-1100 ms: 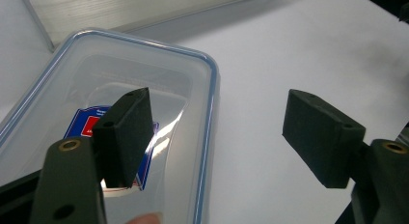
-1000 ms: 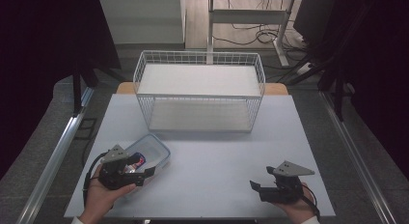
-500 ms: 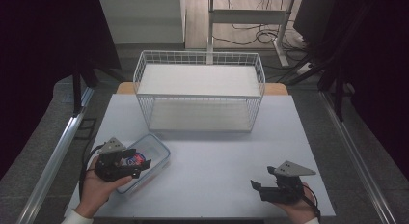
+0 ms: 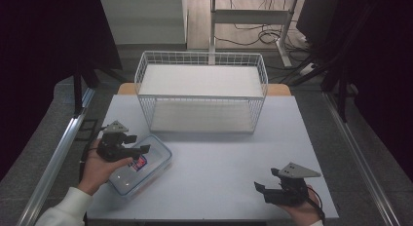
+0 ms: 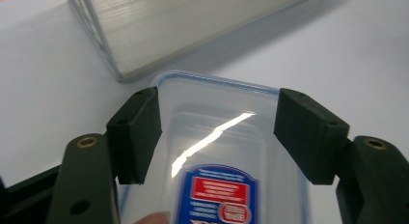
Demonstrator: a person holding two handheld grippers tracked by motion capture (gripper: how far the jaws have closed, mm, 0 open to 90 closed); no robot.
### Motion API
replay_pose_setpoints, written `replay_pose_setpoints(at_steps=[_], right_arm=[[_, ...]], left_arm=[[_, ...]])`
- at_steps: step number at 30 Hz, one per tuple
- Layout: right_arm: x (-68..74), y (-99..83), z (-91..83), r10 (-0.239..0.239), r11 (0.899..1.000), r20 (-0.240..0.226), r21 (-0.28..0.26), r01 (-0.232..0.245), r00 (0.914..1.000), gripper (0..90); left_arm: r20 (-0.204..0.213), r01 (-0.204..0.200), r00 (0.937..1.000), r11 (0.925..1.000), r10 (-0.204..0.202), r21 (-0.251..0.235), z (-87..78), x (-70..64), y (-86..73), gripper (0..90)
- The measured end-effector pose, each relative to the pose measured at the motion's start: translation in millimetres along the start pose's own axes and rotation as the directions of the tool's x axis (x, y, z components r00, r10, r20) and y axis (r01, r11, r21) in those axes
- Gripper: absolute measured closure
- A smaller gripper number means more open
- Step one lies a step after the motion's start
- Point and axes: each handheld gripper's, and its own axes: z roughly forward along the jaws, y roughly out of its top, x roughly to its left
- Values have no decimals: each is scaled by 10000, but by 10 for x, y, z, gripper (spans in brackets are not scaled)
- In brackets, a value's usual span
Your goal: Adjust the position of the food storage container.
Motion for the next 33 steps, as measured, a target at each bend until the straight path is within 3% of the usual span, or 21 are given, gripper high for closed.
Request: replay_pose_setpoints(at_steps=[5, 12, 16, 19, 20, 22, 23, 25, 27, 28, 29, 30, 33], right_arm=[[-1, -2, 5, -33, 10000, 8, 16, 33, 10000, 208], [-18, -16, 24, 17, 10000, 56, 91, -17, 10000, 208], [-15, -18, 30, 15, 9999, 57, 152, -16, 10000, 208], [-18, -20, 36, -6, 9999, 71, 173, 4, 10000, 208], [-19, -21, 38, 0, 9998, 68, 190, -1, 10000, 208], [-18, -22, 45, -19, 9997, 74, 223, 18, 10000, 208], [-18, -22, 45, -19, 9997, 74, 223, 18, 10000, 208], [-19, -23, 48, -43, 9997, 85, 253, 40, 10000, 208], [-23, -23, 47, -38, 9996, 103, 278, 35, 9999, 208], [-26, -24, 45, -49, 9996, 110, 278, 46, 9999, 208], [-27, -26, 44, -47, 9996, 112, 271, 44, 9999, 208], [-28, -27, 43, -31, 9996, 116, 264, 28, 9999, 209], [-32, -32, 47, -36, 9996, 150, 286, 32, 9999, 208]], left_arm=[[-242, -357, 9990, 9986, 367, 388, 57, 94, 90, 382], [-192, -218, 9995, 9971, 232, 726, 161, 236, 166, 449], [-199, -28, 9998, 9963, 45, 853, 218, 328, 182, 527], [-475, -37, 9988, 9926, 96, 1216, 286, 415, 195, 634], [-580, -58, 9982, 9895, 143, 1446, 330, 457, 202, 634], [-631, -21, 9979, 9844, 134, 1759, 396, 513, 217, 796], [-631, -21, 9979, 9844, 134, 1759, 396, 513, 217, 832], [-567, -213, 9978, 9749, 347, 2216, 490, 547, 235, 894], [-595, -256, 9974, 9723, 405, 2325, 529, 552, 233, 898], [-593, -348, 9969, 9648, 520, 2607, 599, 567, 226, 898], [-593, -348, 9969, 9648, 520, 2607, 599, 567, 226, 899], [-580, -460, 9962, 9579, 649, 2833, 651, 578, 215, 899], [-496, -642, 9954, 9528, 825, 2968, 693, 571, 212, 899]])
